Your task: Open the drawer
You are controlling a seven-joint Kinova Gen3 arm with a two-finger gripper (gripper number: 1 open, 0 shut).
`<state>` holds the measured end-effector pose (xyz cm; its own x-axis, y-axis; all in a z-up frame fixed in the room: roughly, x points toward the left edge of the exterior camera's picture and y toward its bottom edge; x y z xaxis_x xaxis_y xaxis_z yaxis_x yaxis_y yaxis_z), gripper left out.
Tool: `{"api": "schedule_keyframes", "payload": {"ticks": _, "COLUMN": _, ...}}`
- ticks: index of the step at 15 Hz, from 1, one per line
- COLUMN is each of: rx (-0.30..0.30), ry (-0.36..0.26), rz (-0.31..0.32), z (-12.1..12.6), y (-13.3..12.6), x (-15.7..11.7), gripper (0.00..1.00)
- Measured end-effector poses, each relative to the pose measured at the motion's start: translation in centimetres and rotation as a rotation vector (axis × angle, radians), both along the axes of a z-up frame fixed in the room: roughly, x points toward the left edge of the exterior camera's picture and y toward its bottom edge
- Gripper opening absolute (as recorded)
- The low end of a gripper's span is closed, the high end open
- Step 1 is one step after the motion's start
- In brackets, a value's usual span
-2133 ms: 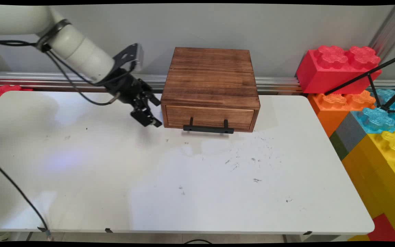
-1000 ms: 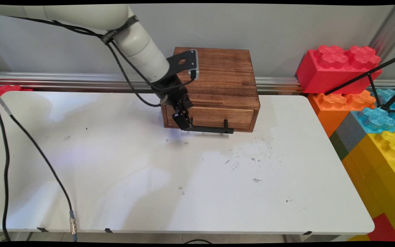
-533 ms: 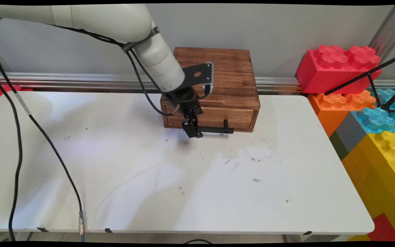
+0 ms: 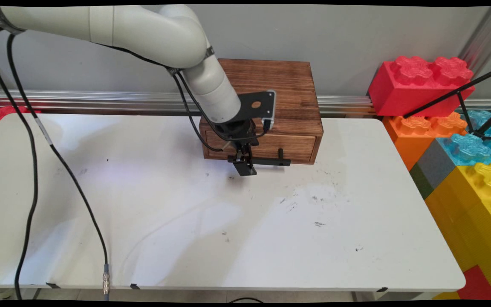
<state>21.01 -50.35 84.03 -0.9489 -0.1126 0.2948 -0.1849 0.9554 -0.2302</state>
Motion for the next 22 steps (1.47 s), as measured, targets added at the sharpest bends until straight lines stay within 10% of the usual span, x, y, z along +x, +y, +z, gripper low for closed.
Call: {"api": "schedule_keyframes", "payload": {"ticks": 22, "rx": -0.006, "ry": 0.006, "rz": 0.01, "z": -5.4, "y": -0.1, "x": -1.4, "gripper": 1.0}}
